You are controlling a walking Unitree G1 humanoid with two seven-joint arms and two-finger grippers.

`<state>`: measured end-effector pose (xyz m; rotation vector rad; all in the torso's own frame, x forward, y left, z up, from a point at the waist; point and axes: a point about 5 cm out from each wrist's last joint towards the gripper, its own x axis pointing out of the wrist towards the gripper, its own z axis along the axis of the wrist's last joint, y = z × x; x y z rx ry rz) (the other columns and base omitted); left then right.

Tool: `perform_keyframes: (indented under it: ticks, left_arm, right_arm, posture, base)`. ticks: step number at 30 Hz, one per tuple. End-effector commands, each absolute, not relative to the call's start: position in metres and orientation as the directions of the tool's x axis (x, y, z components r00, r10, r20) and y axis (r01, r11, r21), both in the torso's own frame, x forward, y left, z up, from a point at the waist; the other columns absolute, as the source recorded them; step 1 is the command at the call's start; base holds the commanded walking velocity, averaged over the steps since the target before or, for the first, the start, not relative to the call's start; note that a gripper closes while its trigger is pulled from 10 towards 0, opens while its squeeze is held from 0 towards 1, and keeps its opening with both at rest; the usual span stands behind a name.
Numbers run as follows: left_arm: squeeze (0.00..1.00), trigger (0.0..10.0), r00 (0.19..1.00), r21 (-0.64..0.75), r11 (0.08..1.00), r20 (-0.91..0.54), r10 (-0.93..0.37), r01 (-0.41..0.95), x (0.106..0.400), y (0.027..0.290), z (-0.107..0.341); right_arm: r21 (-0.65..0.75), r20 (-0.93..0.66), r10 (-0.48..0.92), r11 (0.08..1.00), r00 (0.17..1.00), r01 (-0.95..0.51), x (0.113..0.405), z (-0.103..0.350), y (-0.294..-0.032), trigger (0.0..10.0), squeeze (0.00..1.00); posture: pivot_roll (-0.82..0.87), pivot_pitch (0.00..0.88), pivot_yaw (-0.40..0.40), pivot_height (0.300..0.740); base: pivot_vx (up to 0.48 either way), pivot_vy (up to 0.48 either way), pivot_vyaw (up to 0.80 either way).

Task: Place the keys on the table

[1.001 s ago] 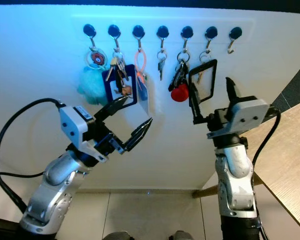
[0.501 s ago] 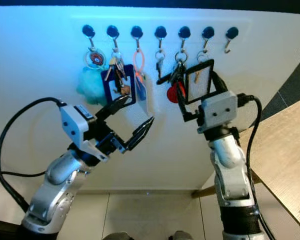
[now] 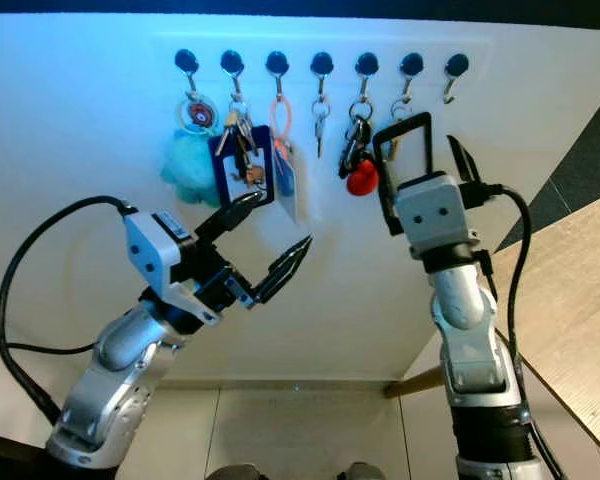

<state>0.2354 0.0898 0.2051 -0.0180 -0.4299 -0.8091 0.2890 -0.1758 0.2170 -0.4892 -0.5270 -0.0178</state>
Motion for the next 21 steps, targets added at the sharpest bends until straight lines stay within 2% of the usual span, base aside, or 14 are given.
perform_keyframes:
  ticks: [1,9,12,16,18,19,21]
  left_arm:
    - [0.0,10.0,0.605,0.131,0.688,0.38,-0.699,0.714,0.235,0.087,0.204]
    - [0.0,10.0,0.603,0.133,0.686,0.379,-0.702,0.715,0.235,0.086,0.204]
    - [0.0,10.0,0.603,0.138,0.686,0.377,-0.703,0.714,0.235,0.086,0.204]
    - [0.0,10.0,0.603,0.139,0.686,0.377,-0.703,0.714,0.235,0.086,0.204]
    - [0.0,10.0,0.603,0.138,0.686,0.377,-0.703,0.714,0.236,0.085,0.203]
    - [0.0,10.0,0.603,0.138,0.686,0.377,-0.703,0.714,0.236,0.085,0.203]
    - [0.0,10.0,0.601,0.139,0.685,0.378,-0.704,0.715,0.236,0.084,0.203]
  right_arm:
    - [-0.456,0.465,0.085,0.876,0.881,0.156,0.288,0.21,-0.179,10.0,0.0]
    - [-0.453,0.458,0.061,0.875,0.887,0.173,0.283,0.203,-0.177,10.0,0.0]
    - [-0.364,0.456,0.031,0.918,0.889,0.155,0.284,0.2,-0.18,10.0,0.0]
    - [-0.277,0.44,0.075,0.959,0.895,0.056,0.284,0.195,-0.175,10.0,0.0]
    - [-0.048,0.371,0.074,0.997,0.926,-0.06,0.283,0.176,-0.17,10.0,0.0]
    - [-0.048,0.371,0.074,0.997,0.926,-0.06,0.283,0.176,-0.17,10.0,0.0]
    - [0.115,0.326,0.062,0.988,0.943,-0.105,0.281,0.162,-0.167,10.0,0.0]
  posture:
    - [0.02,0.063,0.002,0.74]
    - [0.02,0.066,0.003,0.74]
    - [0.02,0.069,0.004,0.74]
    - [0.02,0.074,0.005,0.74]
    - [0.02,0.077,0.003,0.74]
    - [0.02,0.077,0.003,0.74]
    - [0.02,0.081,0.0,0.74]
  base:
    - [0.0,0.0,0.0]
    - [0.0,0.0,0.0]
    - [0.0,0.0,0.0]
    - [0.0,0.0,0.0]
    - [0.0,0.0,0.0]
    - [0.0,0.0,0.0]
    - [0.0,0.0,0.0]
